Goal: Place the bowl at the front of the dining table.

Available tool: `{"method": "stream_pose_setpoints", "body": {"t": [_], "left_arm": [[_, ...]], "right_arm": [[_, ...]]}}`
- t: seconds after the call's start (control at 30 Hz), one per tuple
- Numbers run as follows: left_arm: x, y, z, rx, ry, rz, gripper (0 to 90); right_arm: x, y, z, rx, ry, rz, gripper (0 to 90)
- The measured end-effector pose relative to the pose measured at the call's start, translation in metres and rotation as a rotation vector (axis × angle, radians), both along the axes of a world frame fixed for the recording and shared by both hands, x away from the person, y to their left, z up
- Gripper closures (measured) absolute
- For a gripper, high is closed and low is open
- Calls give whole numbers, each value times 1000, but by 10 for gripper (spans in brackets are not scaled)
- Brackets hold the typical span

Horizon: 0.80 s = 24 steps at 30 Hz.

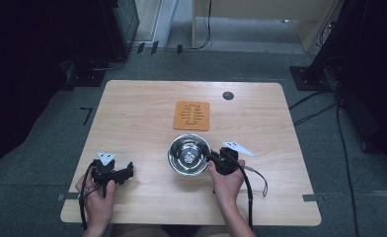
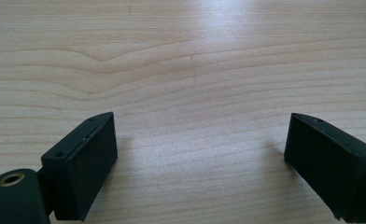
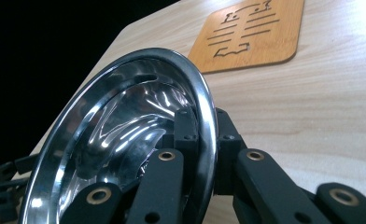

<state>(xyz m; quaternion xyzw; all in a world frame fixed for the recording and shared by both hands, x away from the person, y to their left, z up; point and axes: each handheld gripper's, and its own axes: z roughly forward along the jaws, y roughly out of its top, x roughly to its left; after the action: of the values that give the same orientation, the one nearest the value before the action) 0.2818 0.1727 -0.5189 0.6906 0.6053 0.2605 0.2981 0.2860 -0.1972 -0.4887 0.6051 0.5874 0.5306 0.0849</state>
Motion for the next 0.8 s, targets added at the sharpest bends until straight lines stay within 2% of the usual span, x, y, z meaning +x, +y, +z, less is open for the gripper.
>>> {"method": "stream_pose_setpoints", "body": {"t": [0.33, 0.8], "left_arm": [[0, 0, 0, 0, 0, 0, 92], [1, 0, 0, 1, 0, -1, 92]], "right_arm": [[15, 1, 5, -13, -15, -33, 848], [39, -4, 7, 0, -2, -94, 849]]}}
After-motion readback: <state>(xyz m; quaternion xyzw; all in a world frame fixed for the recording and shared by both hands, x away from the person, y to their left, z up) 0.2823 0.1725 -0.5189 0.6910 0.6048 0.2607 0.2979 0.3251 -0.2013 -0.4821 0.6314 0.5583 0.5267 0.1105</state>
